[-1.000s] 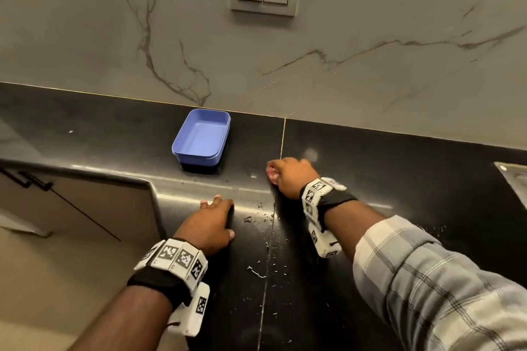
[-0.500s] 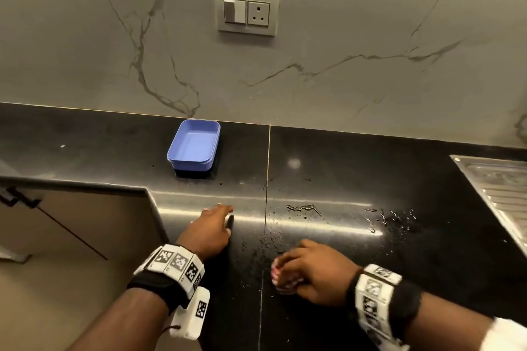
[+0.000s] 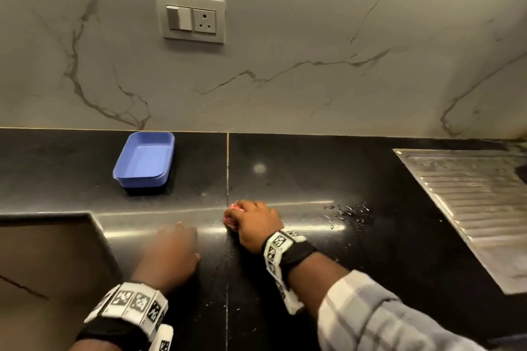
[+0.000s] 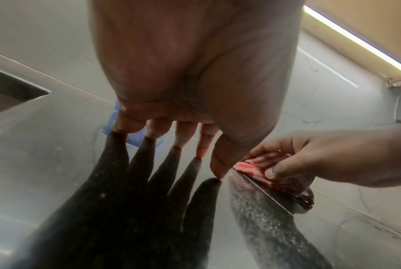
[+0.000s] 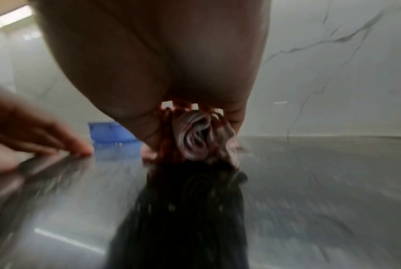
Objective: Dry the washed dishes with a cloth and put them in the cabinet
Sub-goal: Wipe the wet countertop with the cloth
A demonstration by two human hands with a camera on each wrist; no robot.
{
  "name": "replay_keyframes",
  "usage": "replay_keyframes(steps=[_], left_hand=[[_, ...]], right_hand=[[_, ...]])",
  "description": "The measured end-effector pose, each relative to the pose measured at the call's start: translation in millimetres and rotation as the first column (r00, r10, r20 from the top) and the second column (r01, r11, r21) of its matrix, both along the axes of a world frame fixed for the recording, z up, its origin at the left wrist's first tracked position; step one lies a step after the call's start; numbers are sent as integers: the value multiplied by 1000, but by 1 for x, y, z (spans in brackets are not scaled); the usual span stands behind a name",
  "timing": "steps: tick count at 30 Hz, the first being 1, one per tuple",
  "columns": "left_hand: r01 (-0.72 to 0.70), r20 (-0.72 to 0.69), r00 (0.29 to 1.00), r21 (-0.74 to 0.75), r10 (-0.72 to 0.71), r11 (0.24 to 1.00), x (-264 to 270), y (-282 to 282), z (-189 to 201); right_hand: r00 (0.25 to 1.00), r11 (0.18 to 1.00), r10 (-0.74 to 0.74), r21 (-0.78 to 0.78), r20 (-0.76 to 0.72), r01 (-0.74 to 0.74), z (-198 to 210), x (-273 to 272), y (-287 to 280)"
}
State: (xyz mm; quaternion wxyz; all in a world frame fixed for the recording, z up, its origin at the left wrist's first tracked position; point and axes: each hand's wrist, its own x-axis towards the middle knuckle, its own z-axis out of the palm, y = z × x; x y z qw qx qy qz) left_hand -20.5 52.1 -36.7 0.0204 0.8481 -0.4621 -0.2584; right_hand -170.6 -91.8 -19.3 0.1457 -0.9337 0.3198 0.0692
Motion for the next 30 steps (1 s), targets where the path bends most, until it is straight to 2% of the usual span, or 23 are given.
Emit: replay_keyframes(steps=[5, 9, 12, 15, 19, 22, 24, 27, 29, 30], left_hand=[[-2, 14, 1000, -27, 2, 1000, 1, 4, -9], [-37, 52, 998, -46, 40, 998, -8, 3, -9], [-27, 105, 994, -86, 36, 996, -37, -7, -2], [100, 96, 991, -114, -89, 988, -81, -21, 7], [186, 44, 982, -97, -182, 978, -127, -30, 11], [216, 56, 976, -84, -212, 973, -149, -38, 11], [222, 58, 974, -89, -218, 971, -160, -47, 11], [236, 58, 971, -99, -231, 967, -181, -64, 12], [242, 53, 970, -108, -238, 964, -197, -77, 13], [246, 54, 969, -111, -241, 963, -204, -85, 14]], right_hand=[[997, 998, -61, 20, -47, 62, -4, -38, -14], [977, 979, -202, 14, -71, 203, -6, -89, -41], [942, 944, -329, 3, -63, 330, -9, -138, -64], [882, 882, -470, -40, -39, 469, -10, -191, -86], [773, 772, -634, -58, -9, 633, -24, -286, -125], [709, 708, -705, -64, -15, 703, -71, -389, -181], [613, 611, -790, -114, -26, 783, -63, -430, -196], [557, 550, -830, -136, 18, 824, -23, -434, -193], [593, 579, -800, -142, 87, 802, 0, -405, -185], [636, 626, -762, -115, 121, 772, 6, -385, -177]])
